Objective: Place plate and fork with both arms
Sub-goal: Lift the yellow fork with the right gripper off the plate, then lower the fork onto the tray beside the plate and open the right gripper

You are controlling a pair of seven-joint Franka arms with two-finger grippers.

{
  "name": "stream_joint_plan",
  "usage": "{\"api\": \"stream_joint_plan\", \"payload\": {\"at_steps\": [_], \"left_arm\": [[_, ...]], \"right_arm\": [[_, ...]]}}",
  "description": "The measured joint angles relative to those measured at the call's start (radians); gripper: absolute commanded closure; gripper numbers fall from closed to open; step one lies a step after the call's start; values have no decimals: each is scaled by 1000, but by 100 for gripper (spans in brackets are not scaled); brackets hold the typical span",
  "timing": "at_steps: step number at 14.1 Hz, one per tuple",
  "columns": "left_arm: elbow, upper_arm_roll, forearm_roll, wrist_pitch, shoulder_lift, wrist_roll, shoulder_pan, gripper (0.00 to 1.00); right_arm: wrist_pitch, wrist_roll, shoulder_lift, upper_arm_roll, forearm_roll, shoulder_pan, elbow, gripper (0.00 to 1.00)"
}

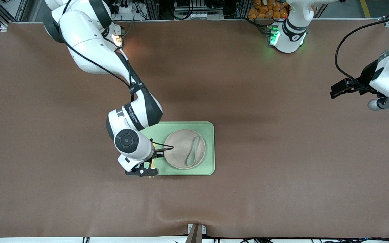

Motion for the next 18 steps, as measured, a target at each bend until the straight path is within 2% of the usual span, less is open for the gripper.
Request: {"api": "stream_joint_plan", "payload": {"at_steps": [6, 7, 8, 9, 10, 11, 16, 18], "left_arm": [[-3, 0, 0, 0, 0, 0, 0, 0], [-3, 0, 0, 0, 0, 0, 0, 0], [-3, 0, 0, 0, 0, 0, 0, 0], [-3, 0, 0, 0, 0, 0, 0, 0], [-3, 0, 0, 0, 0, 0, 0, 0], [-2, 0, 0, 1, -1, 0, 1, 0], [0, 2, 0, 1, -4, 0, 8, 0], [1, 4, 0, 1, -6, 0, 9, 0]], "right_arm": [[243, 0, -101, 11, 0, 2, -323, 98], [266, 0, -114, 12, 0, 3, -357, 87], [283, 0, -122, 13, 0, 4, -381, 70], [290, 0, -126, 14, 0, 5, -394, 32], [292, 1, -128, 14, 0, 4, -399, 8], [292, 1, -130, 14, 0, 3, -400, 0], [256, 5, -166, 8, 0, -3, -371, 0], [213, 5, -203, 12, 0, -44, -342, 0]]}}
